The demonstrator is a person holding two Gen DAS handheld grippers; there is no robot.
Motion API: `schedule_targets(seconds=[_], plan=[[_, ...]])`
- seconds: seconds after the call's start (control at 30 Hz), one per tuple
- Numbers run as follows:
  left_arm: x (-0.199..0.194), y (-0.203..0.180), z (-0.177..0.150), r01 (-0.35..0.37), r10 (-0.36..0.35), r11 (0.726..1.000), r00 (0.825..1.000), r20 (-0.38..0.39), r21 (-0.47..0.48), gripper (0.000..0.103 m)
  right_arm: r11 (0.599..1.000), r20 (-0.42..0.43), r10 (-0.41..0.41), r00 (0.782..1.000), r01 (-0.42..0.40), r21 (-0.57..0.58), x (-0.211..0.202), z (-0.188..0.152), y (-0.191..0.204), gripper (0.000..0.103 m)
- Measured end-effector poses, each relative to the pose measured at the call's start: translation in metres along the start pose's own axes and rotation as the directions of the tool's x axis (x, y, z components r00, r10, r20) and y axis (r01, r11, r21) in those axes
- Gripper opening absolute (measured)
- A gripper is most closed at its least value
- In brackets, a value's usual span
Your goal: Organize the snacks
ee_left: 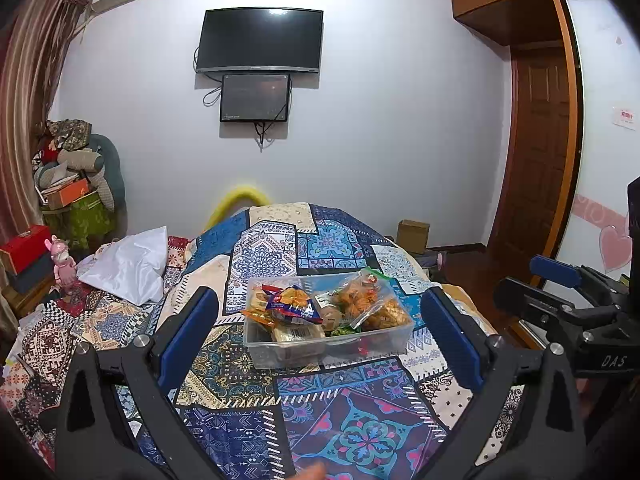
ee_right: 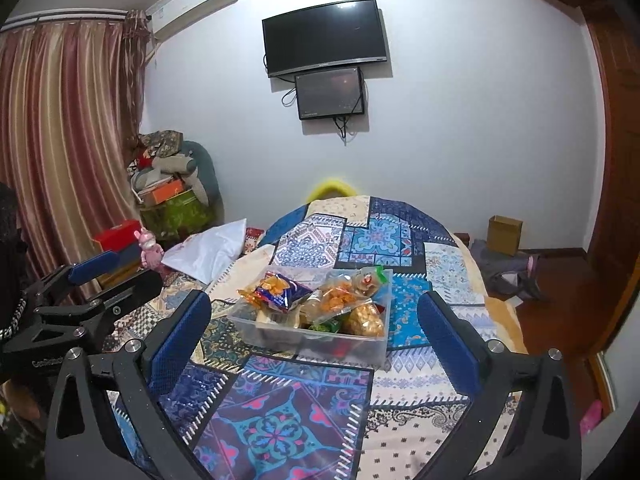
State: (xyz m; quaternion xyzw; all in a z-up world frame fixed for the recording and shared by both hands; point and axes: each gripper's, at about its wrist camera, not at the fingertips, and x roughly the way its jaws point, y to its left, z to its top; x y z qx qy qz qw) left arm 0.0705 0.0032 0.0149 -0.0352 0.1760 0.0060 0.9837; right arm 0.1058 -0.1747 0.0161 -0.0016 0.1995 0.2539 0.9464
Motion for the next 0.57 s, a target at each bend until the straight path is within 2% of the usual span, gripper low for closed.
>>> schedule_targets(seconds=[0.57], plan=[[0.0024, 0.0026, -0.0008, -0.001, 0.001, 1.0, 1.0, -0.01, -0.013, 0.102, 1.0, 0.001, -0.01, 1.0, 0.01, -0.007, 0.0002, 0.0, 0.0007, 0.103]])
